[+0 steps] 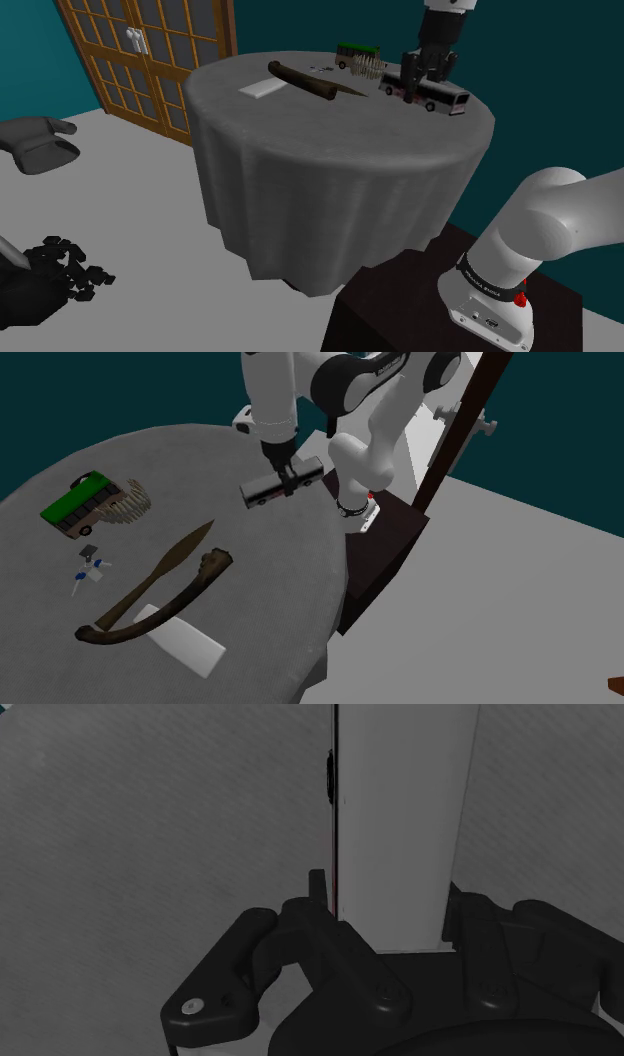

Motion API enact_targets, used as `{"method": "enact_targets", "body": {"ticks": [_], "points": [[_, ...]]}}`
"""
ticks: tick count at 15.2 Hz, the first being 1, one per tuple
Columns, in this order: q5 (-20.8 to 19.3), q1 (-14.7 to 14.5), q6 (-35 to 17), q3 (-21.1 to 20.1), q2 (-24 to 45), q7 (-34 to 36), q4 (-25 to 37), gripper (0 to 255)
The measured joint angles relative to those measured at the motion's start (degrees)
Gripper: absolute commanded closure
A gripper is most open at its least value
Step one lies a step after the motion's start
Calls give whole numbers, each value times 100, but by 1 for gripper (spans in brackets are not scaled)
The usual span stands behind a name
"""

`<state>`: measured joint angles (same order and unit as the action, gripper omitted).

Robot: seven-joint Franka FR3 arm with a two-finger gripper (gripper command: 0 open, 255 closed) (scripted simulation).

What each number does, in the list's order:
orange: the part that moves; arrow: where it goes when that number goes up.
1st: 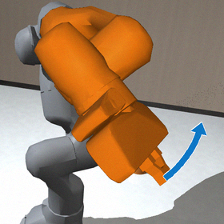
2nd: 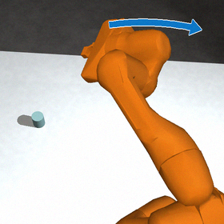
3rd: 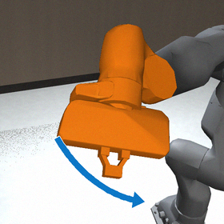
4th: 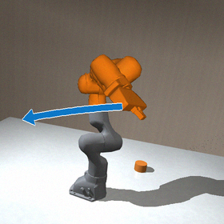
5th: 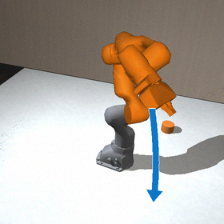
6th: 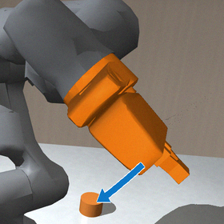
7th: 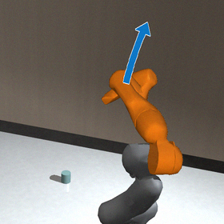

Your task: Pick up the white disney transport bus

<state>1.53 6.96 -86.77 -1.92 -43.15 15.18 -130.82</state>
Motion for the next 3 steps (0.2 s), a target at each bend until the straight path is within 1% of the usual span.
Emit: {"method": "enact_targets", "body": {"ticks": [3], "points": [[-2,1,183,2,48,3,231,255]]}}
